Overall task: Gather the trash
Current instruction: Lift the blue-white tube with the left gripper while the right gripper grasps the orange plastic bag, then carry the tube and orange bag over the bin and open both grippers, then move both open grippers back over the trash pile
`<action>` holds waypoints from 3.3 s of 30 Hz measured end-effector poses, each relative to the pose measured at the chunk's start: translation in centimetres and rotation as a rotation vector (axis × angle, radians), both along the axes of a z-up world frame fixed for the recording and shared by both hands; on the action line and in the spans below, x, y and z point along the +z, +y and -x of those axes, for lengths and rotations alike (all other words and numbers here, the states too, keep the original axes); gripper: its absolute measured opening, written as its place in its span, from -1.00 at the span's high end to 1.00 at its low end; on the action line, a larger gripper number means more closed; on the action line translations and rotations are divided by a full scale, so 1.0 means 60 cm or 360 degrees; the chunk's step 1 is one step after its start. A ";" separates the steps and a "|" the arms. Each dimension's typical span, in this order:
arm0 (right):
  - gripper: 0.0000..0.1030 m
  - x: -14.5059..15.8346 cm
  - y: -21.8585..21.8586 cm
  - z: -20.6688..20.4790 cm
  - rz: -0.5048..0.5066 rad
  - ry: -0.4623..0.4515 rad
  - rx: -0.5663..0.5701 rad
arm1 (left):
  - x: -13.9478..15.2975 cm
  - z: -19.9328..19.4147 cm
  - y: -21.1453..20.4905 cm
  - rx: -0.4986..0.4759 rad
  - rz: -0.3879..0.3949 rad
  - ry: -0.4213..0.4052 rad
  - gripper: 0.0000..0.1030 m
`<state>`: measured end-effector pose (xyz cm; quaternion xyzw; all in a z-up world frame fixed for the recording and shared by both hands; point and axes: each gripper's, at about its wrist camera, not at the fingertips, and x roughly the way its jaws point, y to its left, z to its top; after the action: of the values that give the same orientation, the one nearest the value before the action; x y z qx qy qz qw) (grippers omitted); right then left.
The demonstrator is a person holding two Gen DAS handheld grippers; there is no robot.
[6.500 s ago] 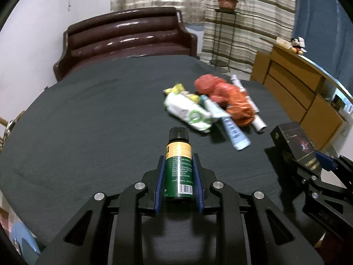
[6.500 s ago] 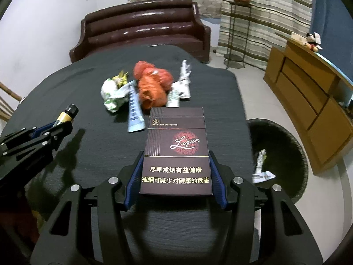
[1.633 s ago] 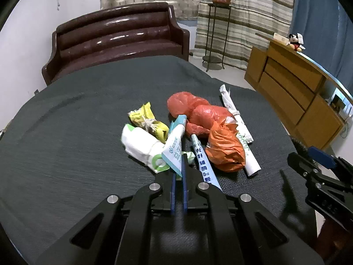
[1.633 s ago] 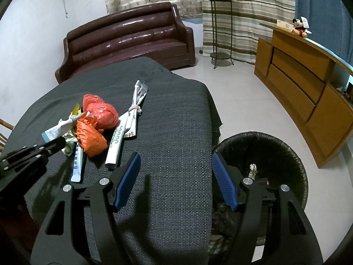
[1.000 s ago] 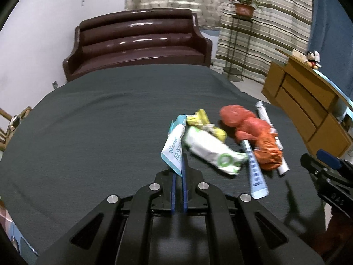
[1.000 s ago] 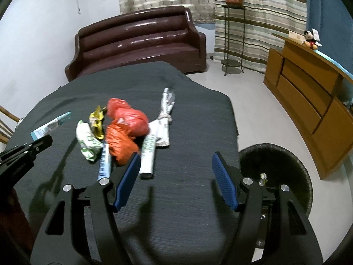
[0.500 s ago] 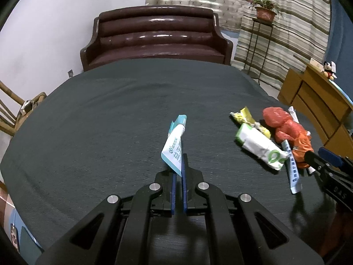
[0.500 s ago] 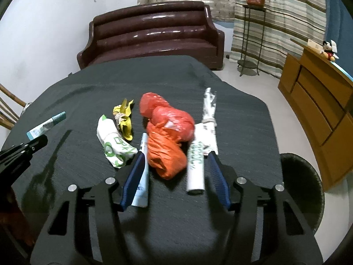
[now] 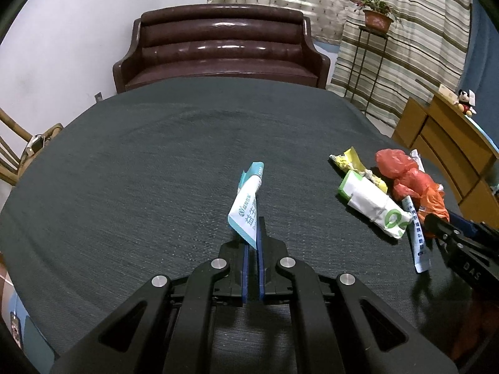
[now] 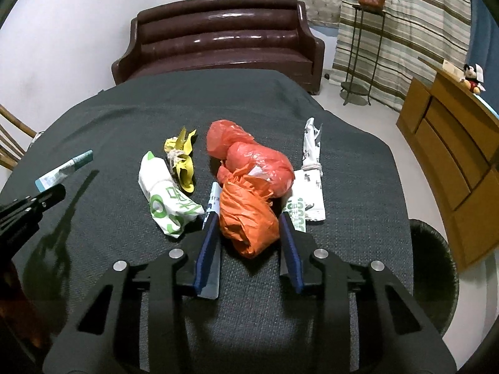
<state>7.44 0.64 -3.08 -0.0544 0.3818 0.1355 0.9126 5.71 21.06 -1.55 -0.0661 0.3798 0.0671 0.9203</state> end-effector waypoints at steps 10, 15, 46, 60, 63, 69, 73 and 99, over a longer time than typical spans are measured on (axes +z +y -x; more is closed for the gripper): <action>0.26 0.030 -0.047 0.037 -0.0045 -0.0086 -0.0039 | 0.012 0.013 -0.041 -0.0075 0.0015 -0.0031 0.91; 0.26 0.038 -0.093 0.047 -0.0046 -0.0120 -0.0131 | 0.019 0.016 -0.083 -0.0153 0.0044 -0.0040 0.91; 0.26 0.000 -0.419 0.081 -0.0030 -0.0103 -0.0721 | 0.015 -0.014 -0.473 -0.0851 -0.0008 -0.0065 0.91; 0.16 -0.009 -0.455 0.059 -0.0106 -0.0092 -0.0770 | -0.010 -0.039 -0.533 -0.0947 -0.0078 0.0015 0.91; 0.02 -0.010 -0.462 0.058 -0.0130 -0.0095 -0.0792 | -0.011 -0.043 -0.539 -0.0942 -0.0080 0.0026 0.83; 0.01 -0.011 -0.464 0.058 -0.0137 -0.0088 -0.0800 | -0.007 -0.046 -0.535 -0.0903 -0.0055 0.0028 0.50; 0.00 -0.011 -0.463 0.058 -0.0139 -0.0087 -0.0792 | -0.002 -0.043 -0.526 -0.0882 -0.0043 0.0016 0.38; 0.00 -0.008 -0.308 0.046 -0.0117 -0.0051 -0.0523 | 0.015 -0.033 -0.318 -0.0451 -0.0017 0.0017 0.19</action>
<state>4.69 -17.83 -3.56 0.0400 0.3657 -0.0026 0.9299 7.68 2.00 -0.68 -0.0066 0.3900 -0.0611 0.9188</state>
